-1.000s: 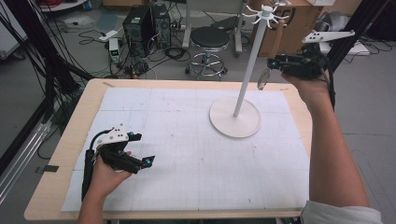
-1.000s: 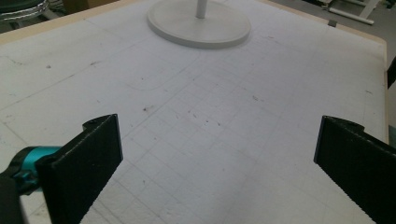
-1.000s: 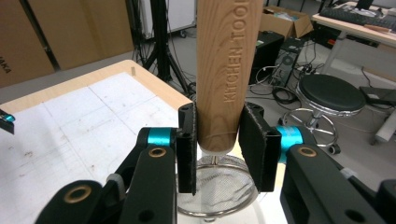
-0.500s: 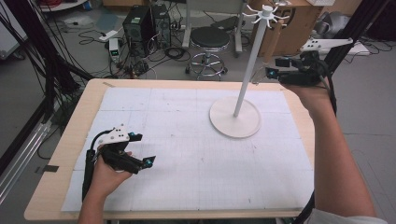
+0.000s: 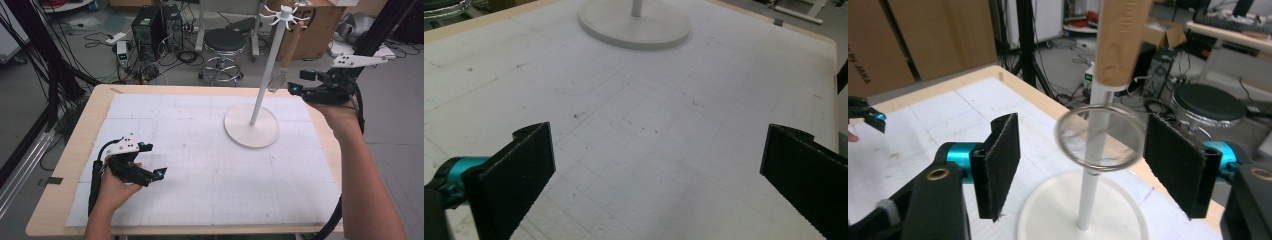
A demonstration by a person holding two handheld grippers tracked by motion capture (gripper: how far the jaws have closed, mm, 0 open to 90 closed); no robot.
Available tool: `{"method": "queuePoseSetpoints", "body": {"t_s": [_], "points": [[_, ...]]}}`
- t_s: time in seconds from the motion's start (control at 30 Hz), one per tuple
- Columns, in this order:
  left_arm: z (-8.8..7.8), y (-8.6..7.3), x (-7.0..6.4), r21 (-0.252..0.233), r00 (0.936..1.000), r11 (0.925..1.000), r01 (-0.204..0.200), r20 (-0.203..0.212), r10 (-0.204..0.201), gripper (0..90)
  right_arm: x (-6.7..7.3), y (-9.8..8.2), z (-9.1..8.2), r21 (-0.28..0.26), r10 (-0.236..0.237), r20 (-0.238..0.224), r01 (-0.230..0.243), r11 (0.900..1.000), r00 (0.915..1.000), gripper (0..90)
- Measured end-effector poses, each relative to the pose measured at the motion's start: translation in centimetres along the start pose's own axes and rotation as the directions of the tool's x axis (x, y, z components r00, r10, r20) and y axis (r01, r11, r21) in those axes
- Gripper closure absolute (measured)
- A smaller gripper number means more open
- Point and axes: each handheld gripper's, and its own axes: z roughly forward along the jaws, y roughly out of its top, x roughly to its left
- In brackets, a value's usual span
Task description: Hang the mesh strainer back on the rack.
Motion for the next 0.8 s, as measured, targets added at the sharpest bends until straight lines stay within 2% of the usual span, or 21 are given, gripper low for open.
{"method": "queuePoseSetpoints", "body": {"t_s": [0.07,0.13,0.23,0.53,0.67,0.73,0.8], "points": [[0.0,0.0,0.0,-0.001,1.0000,1.0000,0.001,0.000,-0.001,1.7,0.3,-0.4,-0.1,-0.011,-0.004,-0.016,0.004,1.000,0.9999,24.6],[0.0,0.0,0.0,-0.002,1.0000,1.0000,-0.003,0.007,0.003,1.6,0.5,-0.9,0.1,0.003,-0.007,-0.024,0.007,1.000,0.9997,19.0],[0.0,0.0,0.0,-0.005,0.9998,1.0000,-0.008,0.020,0.008,1.6,0.9,-1.6,0.2,0.004,-0.016,-0.037,0.016,1.000,0.9992,16.7],[-0.1,0.0,0.0,-0.007,0.9998,1.0000,-0.005,0.017,0.005,1.6,1.8,-3.2,0.1,-0.029,-0.011,-0.089,0.008,1.000,0.9960,11.0],[-0.1,0.0,0.0,-0.008,0.9998,1.0000,-0.005,0.021,0.005,1.6,2.4,-3.7,0.3,-0.027,-0.019,-0.114,0.017,1.000,0.9933,8.7],[0.0,0.0,-0.1,-0.009,0.9997,0.9999,-0.009,0.021,0.009,1.6,2.7,-4.0,0.5,-0.020,-0.018,-0.135,0.016,1.000,0.9907,0.8],[0.0,0.0,-0.1,-0.009,0.9997,0.9999,-0.008,0.023,0.009,1.6,3.1,-4.3,0.6,-0.013,-0.021,-0.150,0.020,1.000,0.9884,0.8]]}}
